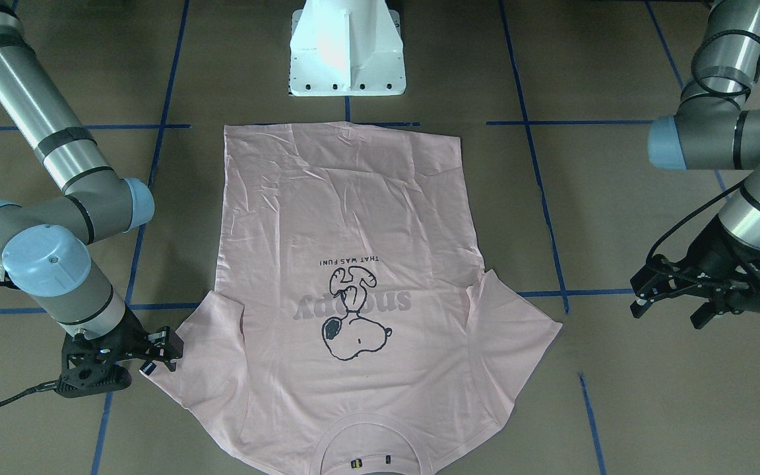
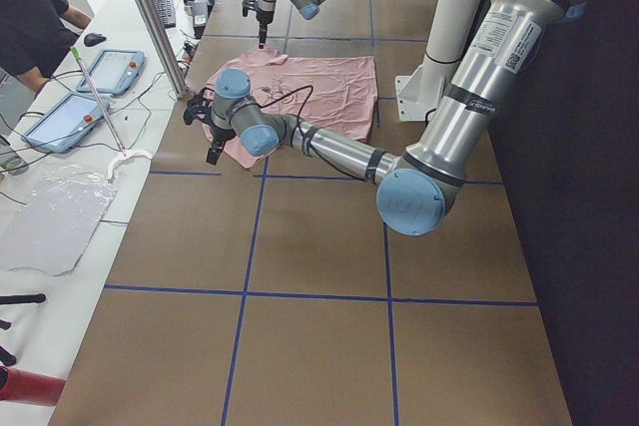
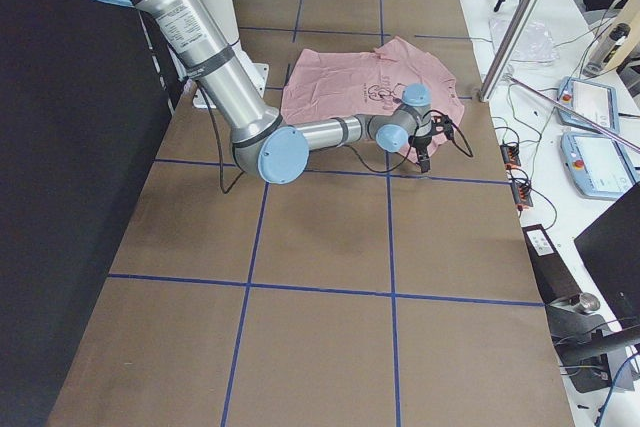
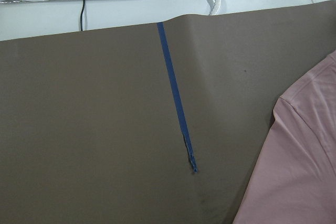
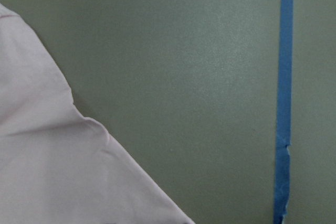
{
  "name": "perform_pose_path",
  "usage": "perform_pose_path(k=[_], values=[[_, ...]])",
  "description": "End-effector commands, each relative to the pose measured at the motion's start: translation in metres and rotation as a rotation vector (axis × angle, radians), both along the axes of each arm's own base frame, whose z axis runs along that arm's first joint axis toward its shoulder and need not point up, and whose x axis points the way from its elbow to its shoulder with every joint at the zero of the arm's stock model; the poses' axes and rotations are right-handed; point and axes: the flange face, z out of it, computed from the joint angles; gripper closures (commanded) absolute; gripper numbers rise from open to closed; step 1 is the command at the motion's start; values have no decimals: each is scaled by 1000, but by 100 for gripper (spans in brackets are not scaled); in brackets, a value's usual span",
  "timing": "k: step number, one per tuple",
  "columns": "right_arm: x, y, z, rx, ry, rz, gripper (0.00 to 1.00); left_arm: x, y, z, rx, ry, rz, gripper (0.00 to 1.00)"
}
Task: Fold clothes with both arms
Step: 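Move the right gripper over the sleeve nearest it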
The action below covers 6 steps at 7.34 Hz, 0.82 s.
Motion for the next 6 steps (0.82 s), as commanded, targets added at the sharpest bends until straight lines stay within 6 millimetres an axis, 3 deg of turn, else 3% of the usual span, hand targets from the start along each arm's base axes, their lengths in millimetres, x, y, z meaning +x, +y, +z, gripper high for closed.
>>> perform_pose_path(k=[1, 2, 6], values=[[-1, -1, -1, -1, -1, -1, 17, 0, 0, -1, 3, 0, 2, 0], [-1, 0, 1, 0, 0, -6, 24, 0, 1, -2, 3, 2, 2, 0], [1, 0, -3, 9, -7, -10, 71, 0, 1, -3, -2, 3, -1, 0]])
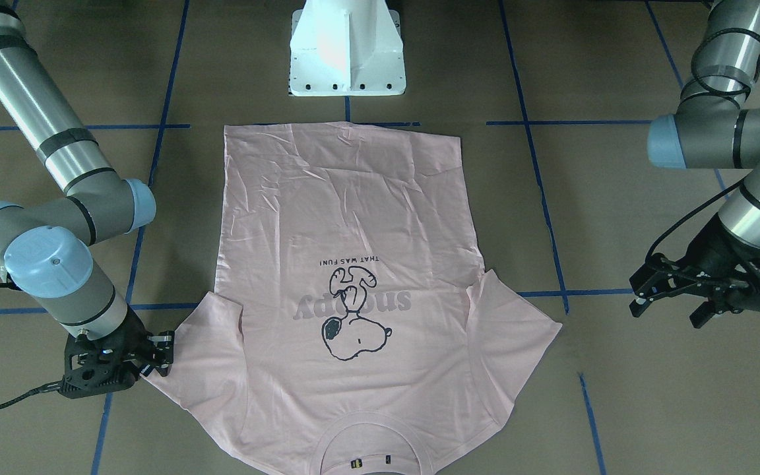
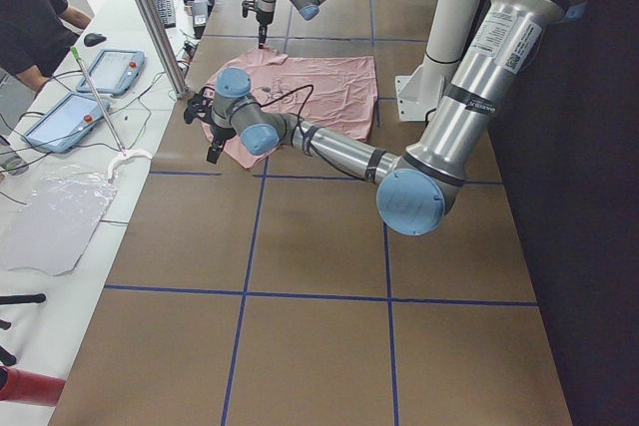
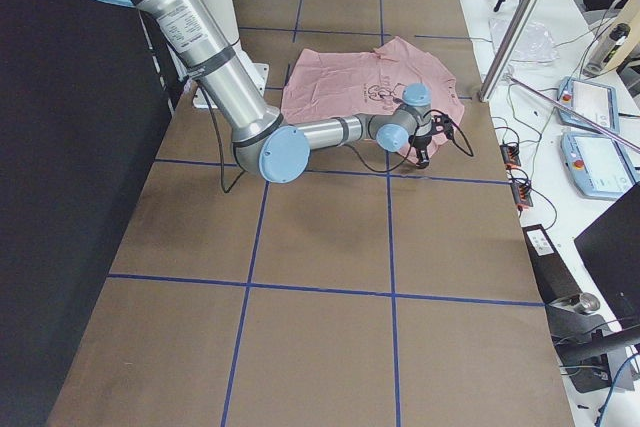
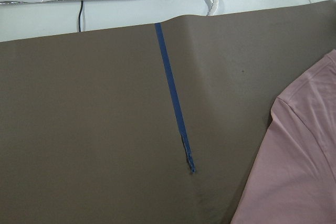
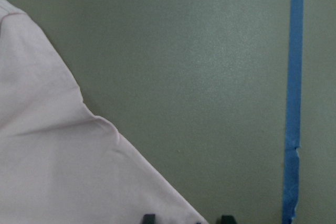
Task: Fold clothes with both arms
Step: 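Move the right gripper over the sleeve nearest it, then grasp the sleeve with the right gripper and fold it inward over the shirt body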
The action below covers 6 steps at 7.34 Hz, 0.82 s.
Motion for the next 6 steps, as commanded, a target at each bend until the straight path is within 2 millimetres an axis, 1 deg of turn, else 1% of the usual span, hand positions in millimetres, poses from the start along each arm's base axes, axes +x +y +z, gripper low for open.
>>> perform_pose_path(k=[1, 2, 3, 4, 5, 6], values=[[1, -1, -17, 20, -20, 1, 77, 1, -1, -5, 4, 4, -1, 0], [3, 0, -28, 31, -38, -4, 83, 1, -1, -6, 6, 4, -1, 0], [3, 1, -33, 36, -47, -8, 86, 1, -1, -4, 3, 2, -2, 0], [2, 0, -38, 41, -52, -7, 92, 1, -2, -5, 4, 4, -1, 0], [-3, -3, -56, 52, -66, -7, 100, 1, -2, -6, 6, 4, -1, 0], [-6, -2, -56, 53, -66, -11, 100, 1, -2, -8, 6, 7, -3, 0]])
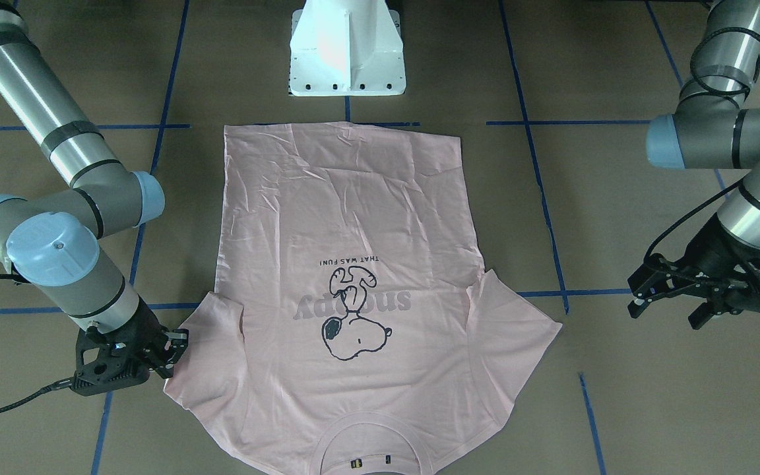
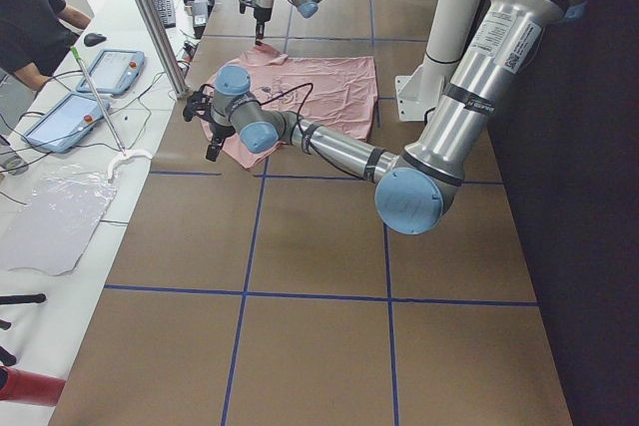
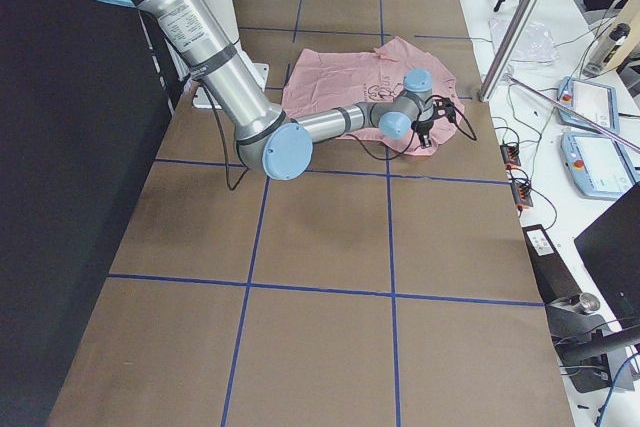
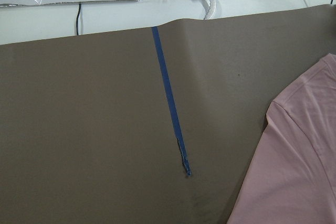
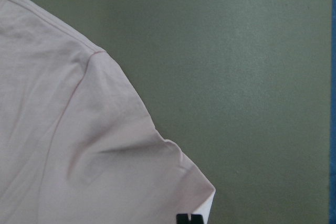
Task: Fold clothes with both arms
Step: 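Grasp the sleeve with the right gripper and fold it inward over the shirt body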
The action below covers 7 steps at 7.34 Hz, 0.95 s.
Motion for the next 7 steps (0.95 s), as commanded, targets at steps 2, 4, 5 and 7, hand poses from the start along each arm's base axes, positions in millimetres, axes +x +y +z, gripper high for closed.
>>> perform_pose_path(k=[2, 4, 5, 7], values=[[-18, -3, -44, -20, -58, 33, 100, 0, 0, -2, -4, 5, -4, 0], [-50, 7, -107, -34, -143, 54, 100, -1, 1, 2, -2, 0, 0, 0], [-74, 17, -132, -34, -159, 41, 100, -1, 1, 3, -2, -2, -1, 0], [-120, 13, -162, -28, -87, 80, 100, 0, 0, 3, -5, 0, -1, 0]])
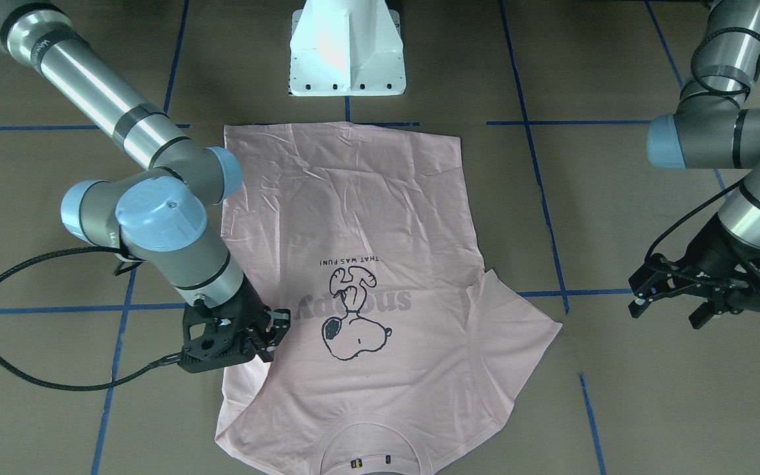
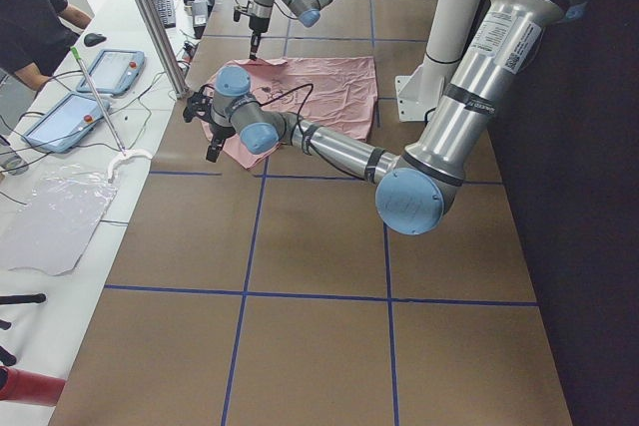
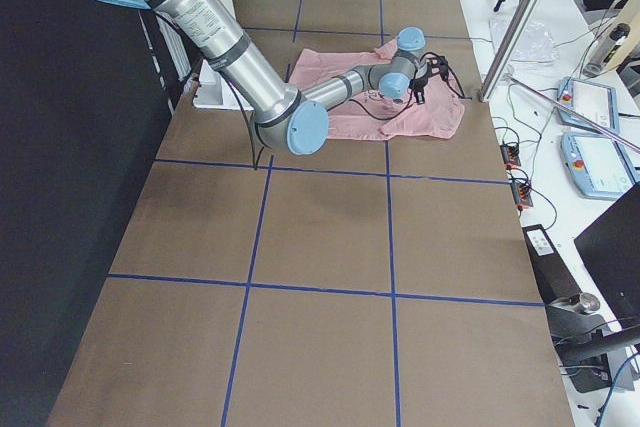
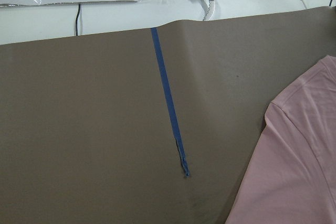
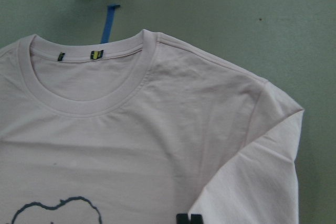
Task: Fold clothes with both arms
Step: 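Grasp the sleeve with the right gripper and fold it inward over the shirt body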
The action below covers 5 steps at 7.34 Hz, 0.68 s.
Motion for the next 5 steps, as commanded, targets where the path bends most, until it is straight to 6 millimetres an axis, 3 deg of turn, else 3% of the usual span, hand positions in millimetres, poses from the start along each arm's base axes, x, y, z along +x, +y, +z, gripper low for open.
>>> perform_pose_path(k=[1, 4, 5], values=[[-31, -4, -11, -1, 52, 24, 100, 1, -1, -2, -4, 3, -5, 0], [-32, -5, -5, -6, 58, 25, 100, 3, -3, -12, -37, 32, -34, 0], [-31, -6, -8, -5, 55, 27, 41, 4, -3, -12, -39, 33, -33, 0]])
